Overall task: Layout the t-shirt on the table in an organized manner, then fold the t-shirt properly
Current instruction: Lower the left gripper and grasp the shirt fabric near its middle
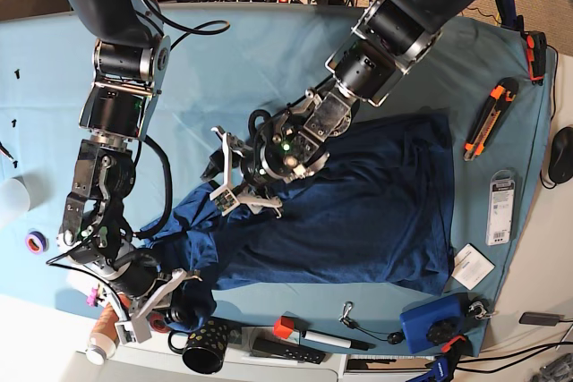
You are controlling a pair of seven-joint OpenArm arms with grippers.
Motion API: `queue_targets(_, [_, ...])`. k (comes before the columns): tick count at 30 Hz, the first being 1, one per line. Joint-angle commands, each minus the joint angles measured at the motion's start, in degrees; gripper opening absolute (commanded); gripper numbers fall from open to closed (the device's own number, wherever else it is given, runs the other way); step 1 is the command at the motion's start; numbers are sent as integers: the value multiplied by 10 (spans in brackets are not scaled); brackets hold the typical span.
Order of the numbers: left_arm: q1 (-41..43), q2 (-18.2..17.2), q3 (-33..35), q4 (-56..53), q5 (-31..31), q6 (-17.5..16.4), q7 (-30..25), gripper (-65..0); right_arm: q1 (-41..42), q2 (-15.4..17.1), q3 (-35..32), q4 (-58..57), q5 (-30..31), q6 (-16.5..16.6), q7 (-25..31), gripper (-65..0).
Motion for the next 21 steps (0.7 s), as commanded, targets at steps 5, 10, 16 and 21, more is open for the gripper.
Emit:
queue_targets(5, [-16,14,-1,5,-6,14,-19,-315,30,3,1,10,8,1,22,-650])
queue_targets(10, [-17,14,-1,4,-6,15,-39,-315,31,3,1,10,7,1,23,-650])
queue_targets(16, [-17,14,-1,4,-5,15,-76,-315,31,3,1,10,7,1,23,-650])
queue_targets(21, [-17,14,-1,4,-6,15,-110,-315,31,3,1,10,7,1,22,-650])
